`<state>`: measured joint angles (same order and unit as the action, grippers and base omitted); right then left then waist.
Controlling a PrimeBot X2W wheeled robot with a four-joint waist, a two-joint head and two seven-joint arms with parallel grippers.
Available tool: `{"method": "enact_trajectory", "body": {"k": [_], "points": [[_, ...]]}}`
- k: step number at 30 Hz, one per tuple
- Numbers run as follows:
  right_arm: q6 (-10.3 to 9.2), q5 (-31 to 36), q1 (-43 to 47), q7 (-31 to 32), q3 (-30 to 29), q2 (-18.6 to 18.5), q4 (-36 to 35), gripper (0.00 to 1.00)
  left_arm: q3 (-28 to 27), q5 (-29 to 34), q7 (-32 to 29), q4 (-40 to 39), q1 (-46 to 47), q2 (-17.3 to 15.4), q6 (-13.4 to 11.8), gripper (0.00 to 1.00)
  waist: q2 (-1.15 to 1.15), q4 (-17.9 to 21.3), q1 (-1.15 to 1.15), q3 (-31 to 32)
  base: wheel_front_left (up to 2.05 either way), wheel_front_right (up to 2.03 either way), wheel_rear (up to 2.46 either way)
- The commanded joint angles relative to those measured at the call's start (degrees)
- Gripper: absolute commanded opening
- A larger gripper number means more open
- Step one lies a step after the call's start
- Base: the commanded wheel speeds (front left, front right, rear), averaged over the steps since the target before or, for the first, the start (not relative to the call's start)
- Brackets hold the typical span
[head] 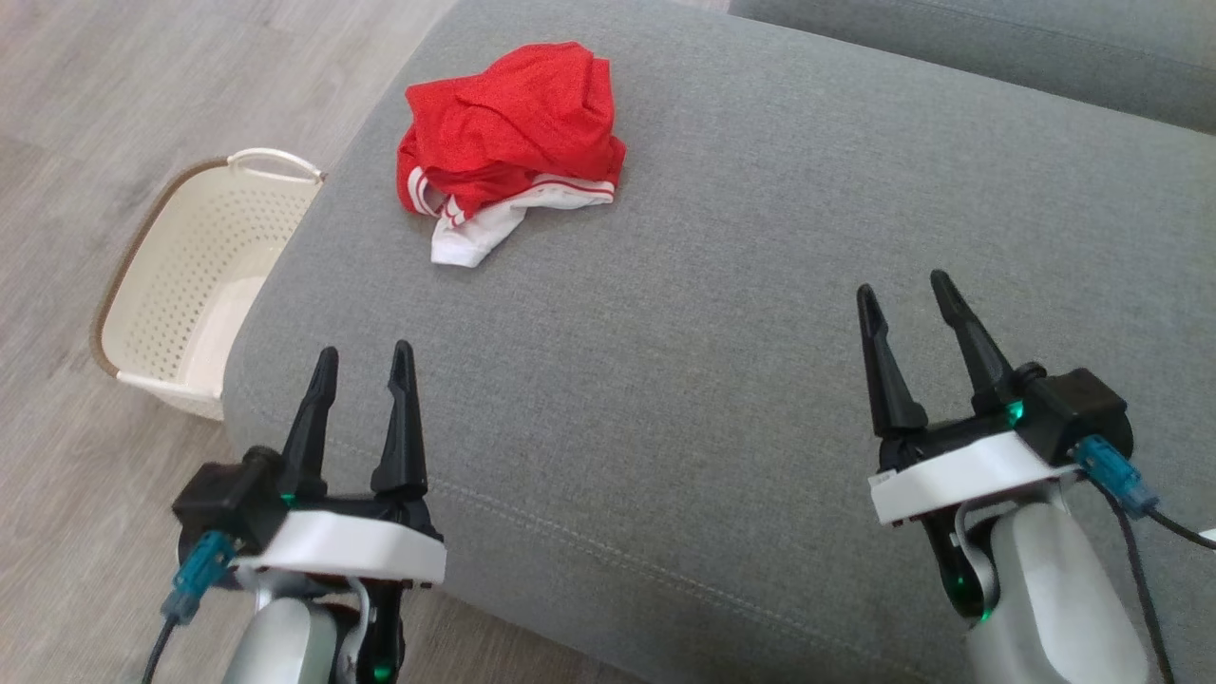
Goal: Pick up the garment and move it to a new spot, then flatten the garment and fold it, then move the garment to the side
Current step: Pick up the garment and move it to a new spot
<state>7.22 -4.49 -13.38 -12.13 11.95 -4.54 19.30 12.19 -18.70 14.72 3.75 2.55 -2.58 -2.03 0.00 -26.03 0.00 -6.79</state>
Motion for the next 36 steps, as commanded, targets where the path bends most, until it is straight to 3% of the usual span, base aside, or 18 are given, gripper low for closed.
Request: {"method": "enact_trajectory", "body": {"k": [1, 16, 23, 29, 36], "points": [[0.26, -0.77, -0.29, 0.46, 1.53, -0.13, -2.3, 1.0, -1.88, -0.21, 0.28, -2.24, 1.22, -0.3, -0.46, 1.0, 0.0, -0.32, 0.0, 0.01, 0.0, 0.0, 0.0], [0.26, -0.56, -0.72, 2.04, 1.22, -0.75, -4.85, 1.0, -4.54, -2.03, 0.28, -2.28, 2.63, -0.3, -0.9, 1.0, 0.0, 1.42, 0.0, -2.92, 0.0, 0.0, 0.0], [0.26, 1.06, -2.55, 4.47, -1.18, -2.55, -9.0, 1.0, -8.77, -0.3, 0.28, 0.93, 9.43, -0.3, 2.83, 1.0, 0.0, 4.19, 0.0, -8.94, 0.0, 0.0, 0.0], [0.26, 1.85, -3.88, 6.48, -4.05, -3.87, -13.38, 1.0, -11.91, 0.95, 0.28, 8.62, 17.92, -1.78, 6.36, 1.0, 0.0, 7.26, 0.0, -14.12, 0.0, 0.0, 0.0], [0.26, 2.94, -4.42, 8.85, -4.19, -4.57, -18.19, 1.0, -12.82, -0.67, -0.74, 19.84, 30.76, -5.07, 7.7, 1.0, 0.0, 10.19, 0.0, -19.44, 0.0, 0.0, 0.0]]}}
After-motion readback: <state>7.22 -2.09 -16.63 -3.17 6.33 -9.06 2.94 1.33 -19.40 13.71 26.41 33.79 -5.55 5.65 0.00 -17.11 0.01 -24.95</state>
